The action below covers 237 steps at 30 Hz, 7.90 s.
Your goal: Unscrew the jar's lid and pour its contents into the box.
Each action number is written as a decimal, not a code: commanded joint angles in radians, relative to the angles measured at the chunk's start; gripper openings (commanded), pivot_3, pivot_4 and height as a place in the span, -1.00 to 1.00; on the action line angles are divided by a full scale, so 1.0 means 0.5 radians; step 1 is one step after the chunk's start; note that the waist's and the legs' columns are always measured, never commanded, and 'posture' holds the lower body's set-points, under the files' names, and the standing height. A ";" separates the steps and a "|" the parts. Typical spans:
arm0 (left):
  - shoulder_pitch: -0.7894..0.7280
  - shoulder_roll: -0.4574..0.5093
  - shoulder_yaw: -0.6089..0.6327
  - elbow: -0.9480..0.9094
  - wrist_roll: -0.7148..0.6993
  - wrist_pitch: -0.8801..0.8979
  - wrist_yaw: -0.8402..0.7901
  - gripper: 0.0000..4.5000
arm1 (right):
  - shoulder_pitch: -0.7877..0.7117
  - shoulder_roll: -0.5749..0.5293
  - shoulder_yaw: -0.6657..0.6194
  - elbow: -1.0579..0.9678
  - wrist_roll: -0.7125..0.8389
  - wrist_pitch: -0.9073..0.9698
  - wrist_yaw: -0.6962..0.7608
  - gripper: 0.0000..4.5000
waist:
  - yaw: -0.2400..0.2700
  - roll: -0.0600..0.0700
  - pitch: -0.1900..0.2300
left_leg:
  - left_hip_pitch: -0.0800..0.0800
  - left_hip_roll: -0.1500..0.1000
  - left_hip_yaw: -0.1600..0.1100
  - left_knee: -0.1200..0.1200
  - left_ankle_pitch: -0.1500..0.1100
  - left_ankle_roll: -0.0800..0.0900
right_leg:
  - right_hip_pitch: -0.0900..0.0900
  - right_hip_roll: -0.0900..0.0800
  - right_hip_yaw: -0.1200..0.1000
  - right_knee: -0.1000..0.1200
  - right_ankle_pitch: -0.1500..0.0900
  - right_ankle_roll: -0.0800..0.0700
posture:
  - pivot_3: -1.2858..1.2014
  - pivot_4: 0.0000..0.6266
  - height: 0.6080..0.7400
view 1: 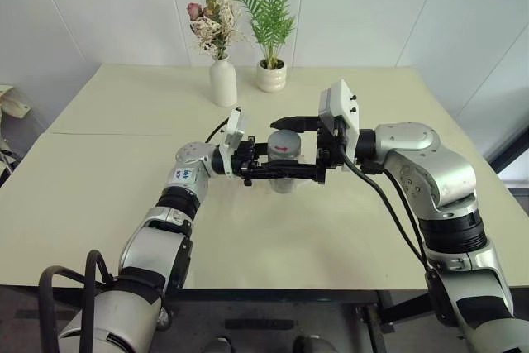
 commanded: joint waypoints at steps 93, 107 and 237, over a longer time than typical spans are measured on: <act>-0.094 -0.015 0.068 0.140 0.132 -0.151 -0.220 -0.03 | -0.139 0.011 0.074 -0.059 -0.070 0.093 -0.337 0.97 | -0.002 0.000 0.000 | 0.000 0.000 0.001 0.003 0.000 0.000 | 0.000 0.001 0.001 0.002 0.000 0.000 | 0.03 -0.52 1.00; -0.070 0.003 0.045 0.096 0.056 -0.137 -0.220 -0.03 | -0.140 0.002 0.093 0.085 -0.127 -0.019 -0.236 0.97 | -0.002 0.001 0.000 | 0.000 0.000 0.001 0.003 0.000 0.000 | 0.000 0.001 0.001 0.002 0.000 0.000 | 0.03 -0.52 1.00; -0.030 0.084 -0.157 0.034 -0.232 -0.159 -0.220 -0.03 | -0.147 -0.060 -0.099 0.225 0.011 -0.021 -0.074 0.97 | -0.003 0.001 0.001 | 0.000 0.000 0.002 0.004 0.000 0.000 | 0.000 0.001 0.003 0.002 0.001 0.001 | 0.03 -0.52 1.00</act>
